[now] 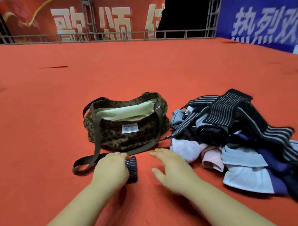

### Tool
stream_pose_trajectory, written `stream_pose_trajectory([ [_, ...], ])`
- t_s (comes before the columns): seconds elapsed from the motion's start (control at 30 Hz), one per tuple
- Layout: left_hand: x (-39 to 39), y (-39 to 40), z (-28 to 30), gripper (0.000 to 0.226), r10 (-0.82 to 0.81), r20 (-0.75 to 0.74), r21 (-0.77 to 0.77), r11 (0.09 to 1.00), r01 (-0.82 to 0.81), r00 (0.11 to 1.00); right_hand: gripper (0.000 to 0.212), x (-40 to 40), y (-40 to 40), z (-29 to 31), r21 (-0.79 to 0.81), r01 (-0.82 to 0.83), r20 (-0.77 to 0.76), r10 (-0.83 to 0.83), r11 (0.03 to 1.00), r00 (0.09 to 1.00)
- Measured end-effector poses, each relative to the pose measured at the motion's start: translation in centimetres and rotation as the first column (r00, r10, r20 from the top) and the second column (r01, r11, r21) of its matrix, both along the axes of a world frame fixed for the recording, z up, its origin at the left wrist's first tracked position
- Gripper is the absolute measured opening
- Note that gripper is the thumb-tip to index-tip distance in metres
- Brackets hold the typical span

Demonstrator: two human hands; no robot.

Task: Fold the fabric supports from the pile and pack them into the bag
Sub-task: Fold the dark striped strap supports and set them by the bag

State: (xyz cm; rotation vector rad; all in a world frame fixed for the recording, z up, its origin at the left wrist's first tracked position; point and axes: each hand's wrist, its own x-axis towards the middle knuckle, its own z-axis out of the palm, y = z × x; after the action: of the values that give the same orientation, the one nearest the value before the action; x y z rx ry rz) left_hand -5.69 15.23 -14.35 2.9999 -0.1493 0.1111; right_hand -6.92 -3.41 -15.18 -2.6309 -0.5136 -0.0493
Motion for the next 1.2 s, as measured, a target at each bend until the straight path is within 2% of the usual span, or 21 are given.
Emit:
stream_pose_trajectory([
  [0.07,0.2,-3.5,1.2,0.039,-0.069,0.058,-0.215,0.973,0.08,0.996,0.048,0.7,-2.1,1.8,0.038,0.055,0.196,-0.061,0.998,0.979],
  [0.13,0.8,-7.0,2.2,0.038,-0.157,0.096,-0.333,0.926,0.18,0.983,0.043,1.7,-4.5,3.2,0.017,0.115,0.367,-0.113,0.993,0.923],
  [0.27,2.8,-13.2,4.5,0.037,-0.23,0.107,-0.443,0.86,0.254,0.967,0.034,3.4,-9.7,6.9,-0.093,0.316,0.462,-0.24,0.944,0.854],
  [0.37,4.5,-16.9,5.2,0.035,-0.257,0.066,-0.49,0.834,0.256,0.964,0.04,3.9,-13.4,8.8,-0.176,0.468,0.416,-0.366,0.866,0.832],
  [0.5,6.5,-19.9,5.4,0.034,-0.193,-0.039,-0.558,0.818,0.139,0.98,0.049,4.5,-16.6,9.0,-0.176,0.574,0.375,-0.485,0.799,0.79],
  [0.6,7.6,-21.2,5.2,0.032,-0.121,-0.099,-0.546,0.836,0.048,0.988,0.051,4.6,-17.7,8.2,-0.13,0.579,0.342,-0.511,0.805,0.788],
  [0.67,7.9,-21.8,5.3,0.018,-0.096,-0.118,-0.536,0.844,0.018,0.988,0.05,4.6,-18.0,7.5,-0.062,0.562,0.327,-0.516,0.825,0.792],
  [0.73,8.2,-22.2,5.2,0.032,-0.078,-0.133,-0.55,0.835,-0.008,0.988,0.05,4.5,-18.0,6.9,-0.005,0.547,0.309,-0.519,0.837,0.797],
  [0.8,8.4,-22.3,5.1,0.043,-0.089,-0.136,-0.623,0.782,-0.016,0.987,0.051,4.4,-18.0,6.5,0.035,0.537,0.288,-0.523,0.843,0.802],
  [0.87,8.3,-22.2,5.3,0.037,-0.127,-0.119,-0.772,0.636,-0.012,0.985,0.053,4.2,-18.1,6.4,0.057,0.525,0.279,-0.518,0.849,0.808],
  [0.9,8.2,-22.1,5.8,0.028,-0.153,-0.094,-0.863,0.505,-0.004,0.984,0.054,4.1,-18.1,6.4,0.072,0.514,0.275,-0.512,0.855,0.814],
  [0.97,7.8,-22.1,7.5,0.016,-0.206,-0.057,-0.983,0.182,-0.019,0.977,0.057,3.9,-18.1,6.7,0.101,0.486,0.251,-0.495,0.868,0.832],
  [1.07,7.0,-22.1,10.6,0.02,-0.304,0.012,-0.96,-0.269,-0.073,0.953,0.065,3.8,-17.7,7.2,0.181,0.46,0.231,-0.493,0.869,0.839],
  [1.13,6.1,-21.6,12.4,0.022,-0.368,0.045,-0.888,-0.44,-0.131,0.929,0.066,4.0,-17.3,7.8,0.243,0.461,0.284,-0.517,0.854,0.808],
  [1.2,5.0,-21.0,13.9,0.025,-0.411,0.055,-0.819,-0.54,-0.194,0.91,0.063,4.4,-16.9,8.7,0.258,0.48,0.359,-0.544,0.838,0.758],
])
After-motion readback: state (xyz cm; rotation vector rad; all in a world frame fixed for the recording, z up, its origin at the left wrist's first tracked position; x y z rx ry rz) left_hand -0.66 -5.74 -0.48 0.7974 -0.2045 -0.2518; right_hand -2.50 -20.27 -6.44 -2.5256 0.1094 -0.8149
